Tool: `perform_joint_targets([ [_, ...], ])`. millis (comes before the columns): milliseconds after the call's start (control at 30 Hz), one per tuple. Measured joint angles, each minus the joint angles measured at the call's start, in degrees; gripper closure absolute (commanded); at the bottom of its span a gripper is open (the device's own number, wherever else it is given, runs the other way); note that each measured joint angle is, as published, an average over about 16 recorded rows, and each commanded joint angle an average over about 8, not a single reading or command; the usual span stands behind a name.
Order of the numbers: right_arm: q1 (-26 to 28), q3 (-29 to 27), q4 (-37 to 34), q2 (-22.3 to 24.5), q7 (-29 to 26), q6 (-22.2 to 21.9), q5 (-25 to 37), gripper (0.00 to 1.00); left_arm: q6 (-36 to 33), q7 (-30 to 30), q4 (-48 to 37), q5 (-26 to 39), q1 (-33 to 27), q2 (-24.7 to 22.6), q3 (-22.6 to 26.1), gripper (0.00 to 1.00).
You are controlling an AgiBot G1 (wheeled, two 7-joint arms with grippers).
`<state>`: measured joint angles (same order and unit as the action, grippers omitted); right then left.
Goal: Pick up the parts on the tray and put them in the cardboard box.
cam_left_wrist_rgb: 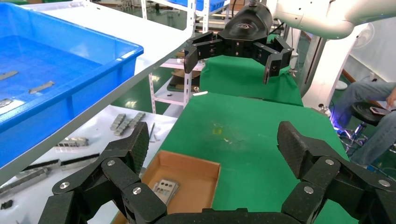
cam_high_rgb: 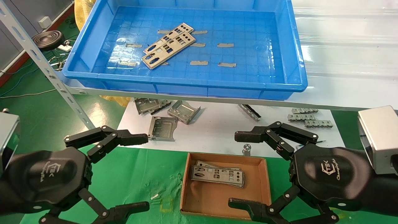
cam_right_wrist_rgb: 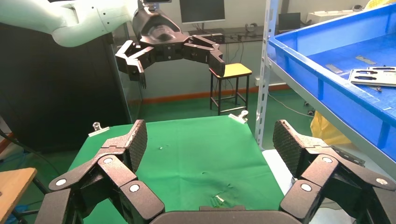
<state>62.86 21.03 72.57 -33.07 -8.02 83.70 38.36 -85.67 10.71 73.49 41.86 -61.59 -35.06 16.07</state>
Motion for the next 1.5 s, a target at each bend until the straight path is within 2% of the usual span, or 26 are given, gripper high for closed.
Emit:
perform_joint_targets([
  [1500,0.00,0.00,0.00,0.00,0.00,0.00,0.00,0.00,0.00,0.00,0.00,0.00,0.00,0.00,0.00,0.00],
])
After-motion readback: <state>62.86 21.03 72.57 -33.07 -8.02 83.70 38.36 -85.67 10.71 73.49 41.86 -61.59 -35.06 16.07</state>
